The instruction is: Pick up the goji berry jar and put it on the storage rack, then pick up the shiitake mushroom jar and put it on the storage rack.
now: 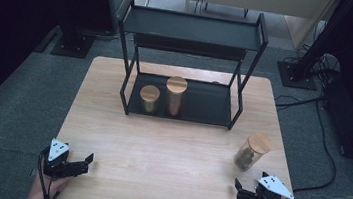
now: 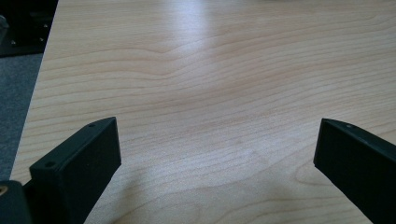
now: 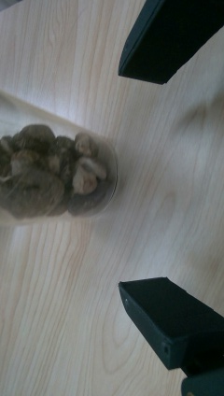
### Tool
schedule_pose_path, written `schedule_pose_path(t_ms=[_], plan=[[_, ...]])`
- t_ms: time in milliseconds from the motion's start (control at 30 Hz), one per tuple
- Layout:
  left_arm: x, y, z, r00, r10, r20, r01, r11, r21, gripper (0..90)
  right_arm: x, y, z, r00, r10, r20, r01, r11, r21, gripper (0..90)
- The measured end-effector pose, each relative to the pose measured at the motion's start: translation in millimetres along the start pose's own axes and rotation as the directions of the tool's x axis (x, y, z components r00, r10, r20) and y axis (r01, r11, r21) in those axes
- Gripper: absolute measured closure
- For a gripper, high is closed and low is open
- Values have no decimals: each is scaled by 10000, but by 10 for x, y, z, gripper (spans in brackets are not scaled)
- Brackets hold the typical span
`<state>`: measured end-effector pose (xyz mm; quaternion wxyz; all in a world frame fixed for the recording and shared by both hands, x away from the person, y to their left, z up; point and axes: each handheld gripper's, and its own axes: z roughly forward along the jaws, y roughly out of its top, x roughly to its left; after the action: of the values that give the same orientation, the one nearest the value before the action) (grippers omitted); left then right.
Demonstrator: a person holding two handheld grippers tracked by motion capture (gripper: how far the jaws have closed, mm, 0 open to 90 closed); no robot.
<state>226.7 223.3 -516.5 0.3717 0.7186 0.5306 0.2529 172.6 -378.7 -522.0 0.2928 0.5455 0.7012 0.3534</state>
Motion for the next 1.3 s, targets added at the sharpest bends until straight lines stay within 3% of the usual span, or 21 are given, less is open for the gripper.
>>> schedule_pose_path(t_ms=[167, 367, 733, 933, 1300], plan=[[-1, 1, 2, 10000, 4, -6, -4, 10000, 15, 8, -76, -3, 13, 9997, -199, 152, 196, 9996, 196, 11], [-3, 2, 3, 10000, 60, -31, -60, 10000, 50, 9, -78, 19, 41, 9995, -296, -87, 297, 9995, 140, 22], [0, 2, 4, 10000, 27, 33, -27, 10000, 38, 9, -124, 130, 189, 9994, -8, -353, 22, 9992, 405, 58], [0, 3, 4, 9999, 96, 46, -96, 9999, 66, 8, -89, 211, 294, 9990, -216, -386, 233, 9988, 435, 73], [-2, 6, 6, 9998, 160, 156, -162, 9998, 120, 9, -64, 347, 383, 9994, 65, -339, -58, 9998, 196, 80]])
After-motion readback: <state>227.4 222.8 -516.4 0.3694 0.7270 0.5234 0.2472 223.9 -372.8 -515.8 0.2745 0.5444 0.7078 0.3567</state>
